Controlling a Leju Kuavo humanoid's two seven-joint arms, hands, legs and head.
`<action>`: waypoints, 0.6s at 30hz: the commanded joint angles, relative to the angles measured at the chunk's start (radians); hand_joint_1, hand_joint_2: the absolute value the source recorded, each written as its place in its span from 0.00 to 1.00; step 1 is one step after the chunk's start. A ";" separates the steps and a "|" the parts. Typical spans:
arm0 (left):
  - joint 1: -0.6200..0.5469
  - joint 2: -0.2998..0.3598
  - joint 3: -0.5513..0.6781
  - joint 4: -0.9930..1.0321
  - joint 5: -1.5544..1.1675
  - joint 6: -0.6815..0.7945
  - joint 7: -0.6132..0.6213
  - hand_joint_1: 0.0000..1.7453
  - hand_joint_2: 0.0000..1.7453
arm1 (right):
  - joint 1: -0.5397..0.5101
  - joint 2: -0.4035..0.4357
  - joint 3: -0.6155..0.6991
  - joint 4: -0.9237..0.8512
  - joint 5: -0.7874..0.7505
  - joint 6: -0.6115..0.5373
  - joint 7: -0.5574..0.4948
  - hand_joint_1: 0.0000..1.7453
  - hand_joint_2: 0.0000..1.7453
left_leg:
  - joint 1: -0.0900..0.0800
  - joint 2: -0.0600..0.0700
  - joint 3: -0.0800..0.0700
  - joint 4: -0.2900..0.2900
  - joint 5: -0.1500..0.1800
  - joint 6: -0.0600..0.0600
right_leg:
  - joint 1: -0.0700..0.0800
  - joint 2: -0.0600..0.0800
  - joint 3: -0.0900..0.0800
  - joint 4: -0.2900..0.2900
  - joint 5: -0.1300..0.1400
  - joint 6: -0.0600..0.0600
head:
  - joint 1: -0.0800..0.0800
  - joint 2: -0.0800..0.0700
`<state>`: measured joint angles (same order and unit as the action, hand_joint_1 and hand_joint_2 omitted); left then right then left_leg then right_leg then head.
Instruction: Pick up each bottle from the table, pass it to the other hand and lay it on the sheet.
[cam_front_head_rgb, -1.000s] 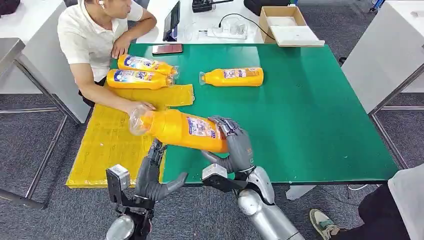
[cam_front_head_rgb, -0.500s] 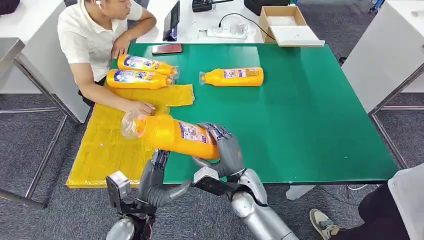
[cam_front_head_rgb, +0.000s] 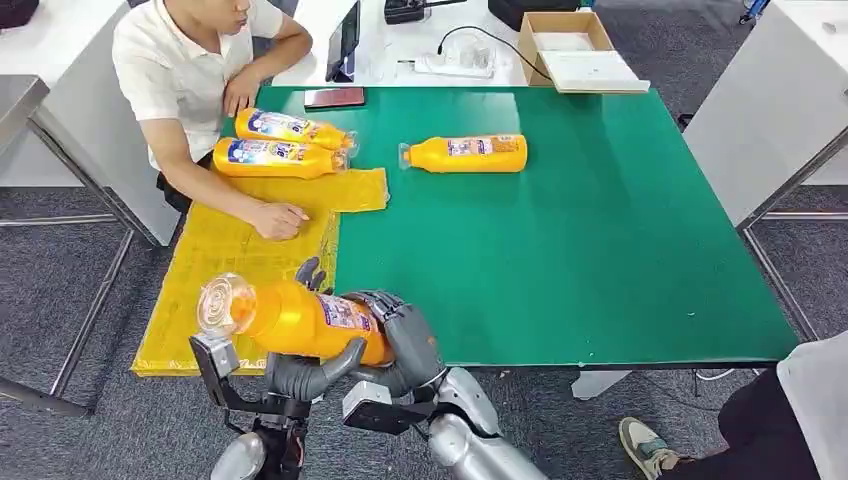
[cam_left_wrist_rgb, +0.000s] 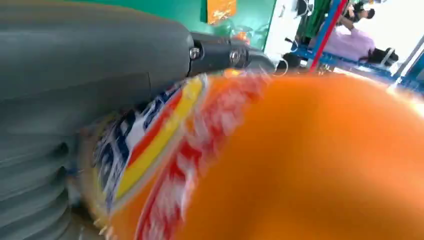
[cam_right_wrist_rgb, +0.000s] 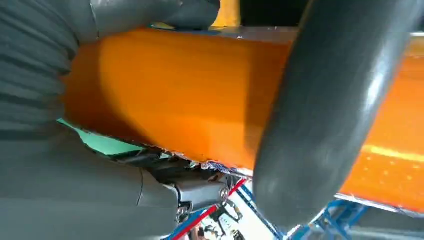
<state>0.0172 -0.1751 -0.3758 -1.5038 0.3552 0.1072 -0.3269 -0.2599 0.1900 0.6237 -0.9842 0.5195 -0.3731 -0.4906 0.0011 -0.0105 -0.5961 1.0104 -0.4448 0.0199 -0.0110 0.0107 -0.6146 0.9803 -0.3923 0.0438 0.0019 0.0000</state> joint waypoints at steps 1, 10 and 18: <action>-0.077 -0.012 -0.033 0.065 0.073 0.061 0.023 0.00 1.00 | 0.026 0.033 0.149 0.050 -0.052 -0.080 -0.081 1.00 1.00 | 0.001 -0.001 0.004 -0.001 -0.001 -0.002 | 0.001 -0.003 0.005 -0.001 -0.002 -0.002 | 0.000 0.000; -0.085 0.012 -0.066 0.030 0.129 0.020 0.005 1.00 1.00 | 0.001 0.039 0.176 0.079 -0.124 -0.073 -0.101 0.37 1.00 | 0.001 -0.001 0.004 -0.001 -0.001 -0.001 | 0.001 -0.003 0.004 0.000 -0.002 -0.002 | 0.000 0.000; -0.092 0.026 0.045 0.046 0.223 -0.037 0.010 1.00 1.00 | 0.032 0.010 0.143 0.056 -0.195 0.010 -0.136 0.00 0.00 | 0.001 -0.001 0.005 -0.001 -0.001 -0.002 | 0.002 -0.003 0.005 -0.001 -0.002 -0.002 | 0.000 0.000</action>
<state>0.0005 -0.1781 -0.3963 -1.5034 0.5509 0.0862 -0.3151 -0.2611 0.2262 0.7187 -0.9518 0.3792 -0.4452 -0.5863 0.0012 -0.0100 -0.5961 1.0104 -0.4447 0.0198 -0.0109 0.0108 -0.6153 0.9803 -0.3923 0.0438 0.0019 -0.0004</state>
